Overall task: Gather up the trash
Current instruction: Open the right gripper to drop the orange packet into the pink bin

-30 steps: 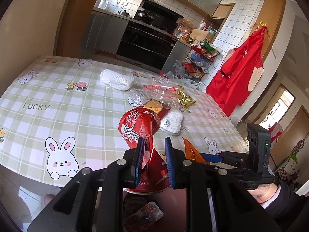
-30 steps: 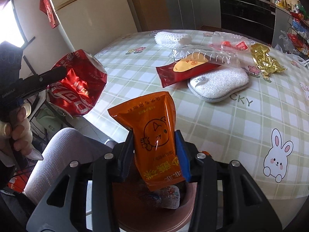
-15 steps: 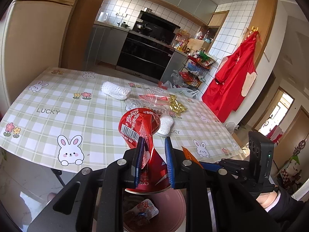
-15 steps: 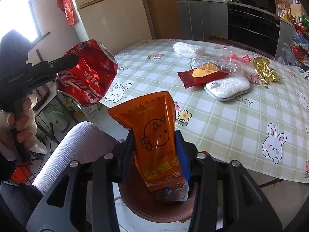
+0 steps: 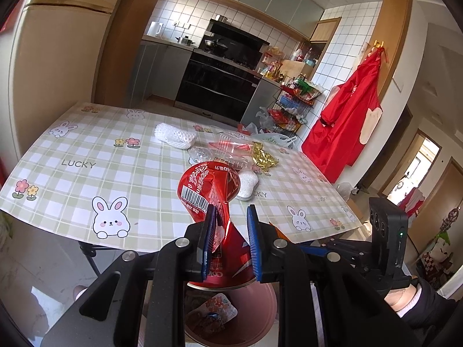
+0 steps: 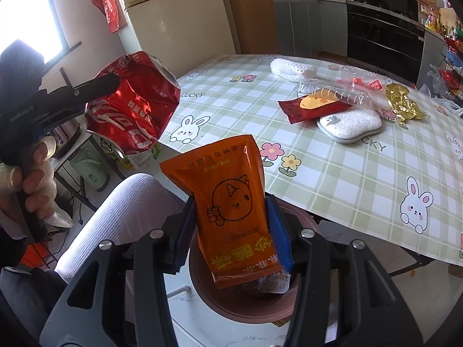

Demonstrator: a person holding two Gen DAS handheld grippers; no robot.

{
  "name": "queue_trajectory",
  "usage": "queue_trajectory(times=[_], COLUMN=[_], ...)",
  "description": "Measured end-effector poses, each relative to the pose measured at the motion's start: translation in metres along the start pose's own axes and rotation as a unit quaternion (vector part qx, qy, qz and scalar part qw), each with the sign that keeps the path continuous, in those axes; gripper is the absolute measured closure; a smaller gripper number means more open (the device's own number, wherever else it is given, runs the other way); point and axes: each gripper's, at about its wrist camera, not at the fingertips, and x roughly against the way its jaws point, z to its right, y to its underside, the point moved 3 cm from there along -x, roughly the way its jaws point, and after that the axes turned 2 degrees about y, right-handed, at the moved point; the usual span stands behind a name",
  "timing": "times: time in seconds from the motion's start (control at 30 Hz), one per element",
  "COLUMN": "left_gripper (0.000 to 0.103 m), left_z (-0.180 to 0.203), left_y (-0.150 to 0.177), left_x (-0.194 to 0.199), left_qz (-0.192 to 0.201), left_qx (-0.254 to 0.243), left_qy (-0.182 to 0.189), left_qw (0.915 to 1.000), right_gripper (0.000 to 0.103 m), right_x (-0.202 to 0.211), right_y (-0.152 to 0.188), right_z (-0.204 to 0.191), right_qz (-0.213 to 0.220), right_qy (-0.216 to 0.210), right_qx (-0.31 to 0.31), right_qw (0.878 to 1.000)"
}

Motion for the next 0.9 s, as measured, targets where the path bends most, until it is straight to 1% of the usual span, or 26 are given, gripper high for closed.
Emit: queue_trajectory(times=[0.07, 0.3, 0.47, 0.53, 0.6, 0.63, 0.7, 0.73, 0.87, 0.9], left_gripper=[0.082, 0.082, 0.082, 0.082, 0.082, 0.082, 0.082, 0.082, 0.082, 0.082], left_z=[0.001, 0.001, 0.0, 0.002, 0.003, 0.004, 0.005, 0.005, 0.012, 0.015], left_y=[-0.001, 0.0, 0.002, 0.002, 0.002, 0.003, 0.003, 0.004, 0.007, 0.008], left_x=[-0.004, -0.016, -0.019, -0.019, -0.019, -0.019, -0.019, -0.019, -0.021, -0.022], left_qz=[-0.004, -0.016, -0.021, -0.022, -0.022, -0.022, -0.022, -0.023, -0.03, -0.033], left_qx=[0.0, -0.002, -0.001, -0.002, -0.004, -0.004, -0.005, -0.003, -0.003, -0.007], left_qy=[0.001, 0.002, 0.001, 0.001, 0.003, 0.004, 0.005, 0.005, 0.008, 0.009], left_qw=[1.0, 0.9999, 0.9998, 0.9998, 0.9998, 0.9997, 0.9997, 0.9997, 0.9995, 0.9994], right_gripper=[0.051, 0.043, 0.043, 0.038, 0.027, 0.023, 0.01, 0.007, 0.006, 0.006], right_x=[-0.003, -0.01, -0.009, -0.007, -0.004, -0.001, 0.006, 0.011, 0.026, 0.03], right_y=[0.001, 0.004, 0.003, 0.002, 0.0, -0.001, -0.004, -0.006, -0.015, -0.016], right_z=[0.001, 0.003, 0.003, 0.004, 0.005, 0.005, 0.005, 0.005, 0.009, 0.012], right_qz=[-0.004, -0.011, -0.004, 0.0, 0.007, 0.015, 0.033, 0.044, 0.07, 0.076], right_qy=[-0.002, -0.003, 0.002, 0.007, 0.015, 0.022, 0.036, 0.042, 0.076, 0.079], right_qx=[-0.002, -0.001, 0.002, 0.002, 0.003, 0.003, 0.005, 0.008, 0.008, 0.003], right_qw=[1.0, 1.0, 1.0, 1.0, 1.0, 1.0, 0.999, 0.998, 0.995, 0.994])
